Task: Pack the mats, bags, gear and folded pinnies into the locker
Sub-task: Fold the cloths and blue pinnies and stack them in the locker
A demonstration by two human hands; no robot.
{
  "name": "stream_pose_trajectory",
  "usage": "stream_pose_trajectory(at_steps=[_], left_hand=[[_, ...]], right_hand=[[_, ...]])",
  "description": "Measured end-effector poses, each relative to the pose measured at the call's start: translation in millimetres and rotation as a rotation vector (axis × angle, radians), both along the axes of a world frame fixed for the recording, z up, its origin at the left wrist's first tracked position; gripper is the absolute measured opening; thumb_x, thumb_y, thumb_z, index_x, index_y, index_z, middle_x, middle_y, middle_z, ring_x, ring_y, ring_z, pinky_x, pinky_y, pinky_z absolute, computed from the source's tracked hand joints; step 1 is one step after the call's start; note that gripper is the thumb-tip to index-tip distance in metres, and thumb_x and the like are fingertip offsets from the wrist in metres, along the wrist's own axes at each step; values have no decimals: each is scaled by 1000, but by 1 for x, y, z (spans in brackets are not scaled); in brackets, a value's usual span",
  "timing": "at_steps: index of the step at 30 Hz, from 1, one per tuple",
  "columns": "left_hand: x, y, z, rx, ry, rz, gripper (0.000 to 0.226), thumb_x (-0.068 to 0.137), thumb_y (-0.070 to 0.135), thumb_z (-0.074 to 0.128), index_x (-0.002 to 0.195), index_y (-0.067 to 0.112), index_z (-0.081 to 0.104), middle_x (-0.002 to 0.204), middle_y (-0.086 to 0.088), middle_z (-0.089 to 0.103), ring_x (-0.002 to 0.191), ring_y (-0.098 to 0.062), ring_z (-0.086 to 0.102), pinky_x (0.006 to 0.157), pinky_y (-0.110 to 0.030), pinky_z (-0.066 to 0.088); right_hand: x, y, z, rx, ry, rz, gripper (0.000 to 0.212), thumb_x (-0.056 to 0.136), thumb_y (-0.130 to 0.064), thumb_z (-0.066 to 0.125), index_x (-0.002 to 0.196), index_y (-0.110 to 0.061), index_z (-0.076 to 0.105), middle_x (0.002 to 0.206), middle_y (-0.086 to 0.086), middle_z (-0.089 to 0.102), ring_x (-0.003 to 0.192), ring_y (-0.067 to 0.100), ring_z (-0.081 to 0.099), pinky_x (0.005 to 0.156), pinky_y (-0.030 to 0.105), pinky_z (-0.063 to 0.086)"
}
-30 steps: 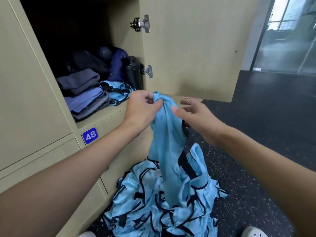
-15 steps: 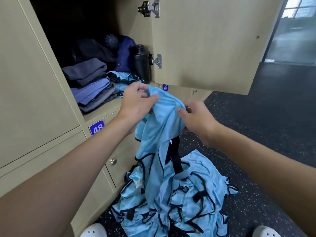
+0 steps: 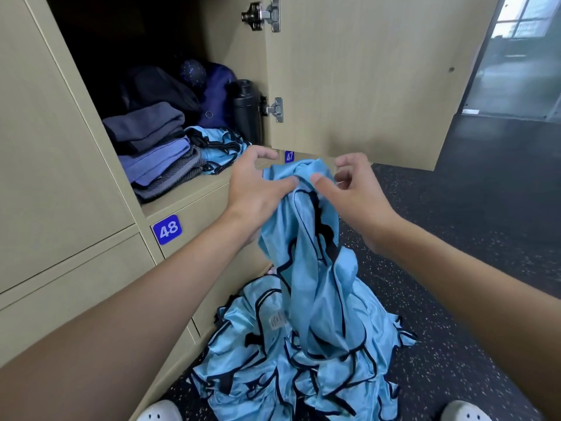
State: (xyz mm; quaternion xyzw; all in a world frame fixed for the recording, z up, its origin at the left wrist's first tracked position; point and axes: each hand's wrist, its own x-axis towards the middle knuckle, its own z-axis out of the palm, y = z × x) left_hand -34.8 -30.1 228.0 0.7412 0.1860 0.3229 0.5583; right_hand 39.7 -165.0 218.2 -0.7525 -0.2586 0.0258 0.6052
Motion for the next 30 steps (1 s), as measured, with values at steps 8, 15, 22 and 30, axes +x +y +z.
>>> stream_pose_trajectory(at_steps=[8, 15, 22, 30], left_hand=[[6, 13, 9, -25, -65, 124, 37, 60, 27, 81, 91, 32, 60, 105, -16, 68, 97, -31, 69, 86, -52, 57], [-4, 26, 8, 66, 417, 14, 18, 90, 27, 69, 103, 19, 61, 92, 2, 60, 79, -13, 53, 65, -28, 42], [-15, -9, 7, 171, 393, -442, 29, 80, 23, 82, 106, 17, 69, 97, -5, 72, 82, -12, 65, 80, -31, 56], [-9, -11, 20, 91, 68, -181, 7, 87, 4, 73, 82, 2, 69, 85, -26, 72, 62, -20, 63, 59, -32, 58]], right_hand=[[-5, -7, -14, -345, -122, 208, 17, 89, -10, 66, 77, 0, 59, 65, 3, 55, 51, 9, 42, 49, 18, 35], [2, -13, 13, 175, 304, 121, 18, 97, -10, 59, 80, -7, 62, 77, 10, 65, 63, 18, 62, 50, 23, 51], [7, -11, 18, 324, 469, 150, 10, 96, -6, 59, 90, 1, 62, 86, 18, 63, 77, 31, 64, 64, 36, 55], [6, -16, 22, 323, 509, 282, 56, 87, -5, 70, 133, -23, 42, 104, 13, 64, 90, 27, 57, 82, 41, 48]])
